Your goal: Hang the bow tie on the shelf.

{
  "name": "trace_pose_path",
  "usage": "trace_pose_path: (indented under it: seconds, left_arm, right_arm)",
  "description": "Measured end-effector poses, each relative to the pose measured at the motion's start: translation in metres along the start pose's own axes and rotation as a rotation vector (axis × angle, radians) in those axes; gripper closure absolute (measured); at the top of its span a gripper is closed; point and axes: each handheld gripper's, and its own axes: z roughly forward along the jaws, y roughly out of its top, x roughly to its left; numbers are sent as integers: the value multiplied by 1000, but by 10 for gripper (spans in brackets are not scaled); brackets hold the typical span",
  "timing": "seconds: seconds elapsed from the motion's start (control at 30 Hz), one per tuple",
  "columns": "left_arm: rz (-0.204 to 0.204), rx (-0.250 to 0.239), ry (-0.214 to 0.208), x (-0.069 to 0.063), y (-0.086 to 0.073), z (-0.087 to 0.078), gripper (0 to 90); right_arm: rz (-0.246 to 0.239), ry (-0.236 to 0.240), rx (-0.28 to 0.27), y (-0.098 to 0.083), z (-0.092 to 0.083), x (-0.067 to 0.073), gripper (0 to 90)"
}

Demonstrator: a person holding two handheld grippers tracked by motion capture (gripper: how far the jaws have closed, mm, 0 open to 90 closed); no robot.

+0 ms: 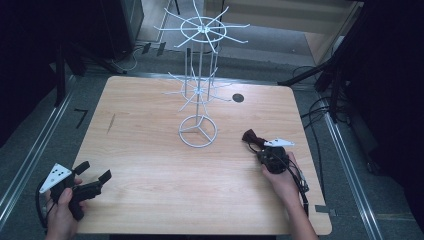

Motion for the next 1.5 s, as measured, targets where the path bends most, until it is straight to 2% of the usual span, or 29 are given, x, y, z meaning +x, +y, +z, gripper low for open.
trace_pose_path:
  seconds: [0.3,0.33,0.37,0.4,0.43,0.47,0.5,0.57,0.6,0.63,0.67,0.73,0.83,0.97,1.07,1.17,1.27,1.37,1.4,1.5]
  left_arm:
    - [-2,-1,-1,0,0,0,73]
    - [-2,-1,-1,0,0,0,72]
    - [-2,0,-1,0,0,0,73]
    - [-2,0,-1,0,0,0,73]
    - [-3,0,-1,0,0,0,73]
    - [-2,0,-1,0,0,0,73]
    - [-1,-1,-1,0,0,0,73]
    - [-1,-1,-1,0,0,0,73]
    - [-1,-1,-1,0,0,0,73]
    - [-1,2,-2,0,0,0,73]
    - [-2,3,-2,0,0,0,73]
    - [-1,3,-2,0,0,0,73]
    - [0,1,-1,0,0,0,73]
    - [1,4,-1,0,0,0,73]
    - [0,3,-1,0,0,0,73]
    - [0,4,-2,0,0,0,73]
    - [-1,3,-2,0,0,0,73]
    - [-3,5,-4,1,0,0,73]
    - [-3,4,-5,1,0,0,73]
    - [-4,4,-7,1,0,0,73]
  right_arm:
    - [-4,4,-129,6,-15,6,900]
    - [-4,4,-129,6,-15,6,900]
    - [-13,-22,-164,6,-18,5,900]
    - [-13,-22,-164,6,-18,5,900]
    - [-14,-45,-173,6,-18,5,860]
    - [-16,-86,-181,6,-17,4,716]
    - [-18,-102,-172,7,-13,0,502]
    - [-28,-132,-179,7,-10,-1,288]
    - [-28,-132,-179,7,-10,-1,288]
    - [-33,-154,-183,7,-10,-2,188]
    - [-14,-149,-170,10,-8,-6,118]
    - [5,-100,-168,11,-7,-11,82]
    - [68,7,-152,12,-2,-18,55]
    - [130,80,-132,11,5,-28,48]
    - [148,84,-101,10,10,-32,51]
    - [143,90,-73,8,13,-31,49]
    - [100,90,-54,8,13,-23,8]
    - [48,56,-26,7,16,-13,0]
    - [48,52,-24,7,16,-12,0]
    - [103,120,-41,9,11,-15,0]
